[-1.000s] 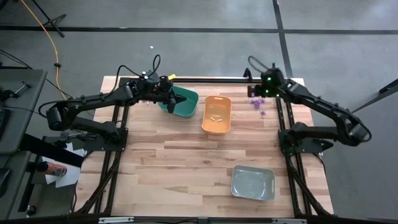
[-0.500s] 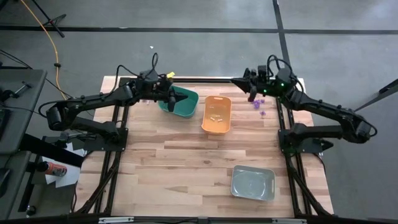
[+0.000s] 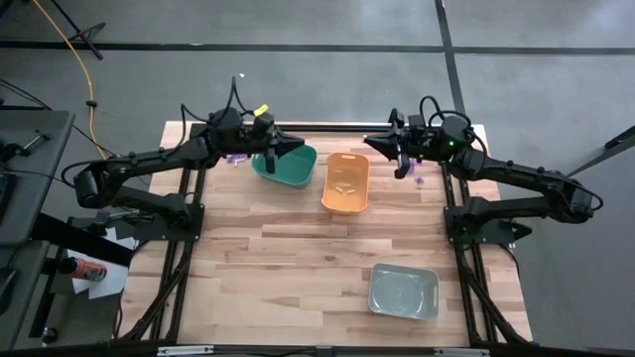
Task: Sort Halloween decoration
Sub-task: Put the white bone toy into the yellow bin
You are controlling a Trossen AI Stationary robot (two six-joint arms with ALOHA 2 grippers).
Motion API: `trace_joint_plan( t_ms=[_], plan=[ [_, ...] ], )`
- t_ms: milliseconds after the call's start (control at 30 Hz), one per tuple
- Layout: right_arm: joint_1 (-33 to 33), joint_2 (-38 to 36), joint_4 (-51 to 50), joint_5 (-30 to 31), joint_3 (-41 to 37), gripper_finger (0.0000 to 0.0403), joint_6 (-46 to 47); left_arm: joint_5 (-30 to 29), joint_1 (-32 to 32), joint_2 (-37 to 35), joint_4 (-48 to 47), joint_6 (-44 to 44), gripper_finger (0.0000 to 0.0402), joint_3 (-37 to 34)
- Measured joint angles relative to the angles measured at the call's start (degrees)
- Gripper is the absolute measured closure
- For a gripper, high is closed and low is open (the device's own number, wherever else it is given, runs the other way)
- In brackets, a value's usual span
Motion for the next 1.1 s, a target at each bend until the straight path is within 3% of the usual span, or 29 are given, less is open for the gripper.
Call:
trace_joint_plan(
  t_ms=[133,300,533,700,800,1100],
  plan=[
    [0.0,0.0,-0.2,0.3,0.0,0.0402,-0.1,-1.3,0.0,0.0,-1.3,0.0,0.0401,0.0],
    [0.3,1.9,-4.1,6.6,1.8,0.0402,1.5,-3.4,0.0,0.0,-1.8,0.0,0.0401,0.0],
    [2.1,13.8,-36.4,8.6,19.1,0.0402,-9.7,-3.5,0.0,0.0,-1.8,0.0,0.0401,0.0],
    [2.2,24.0,-50.5,9.5,27.3,0.0402,-11.9,-3.5,0.0,0.0,-1.9,-0.3,0.0401,0.0],
    [2.2,29.8,-53.4,9.7,29.3,0.0402,-9.8,-3.5,0.0,0.0,-1.9,-0.4,0.0401,0.0],
    [3.1,44.2,-55.0,18.5,30.4,0.0403,-0.4,-3.5,0.0,0.0,-1.9,-0.5,0.0401,0.0]
  ],
)
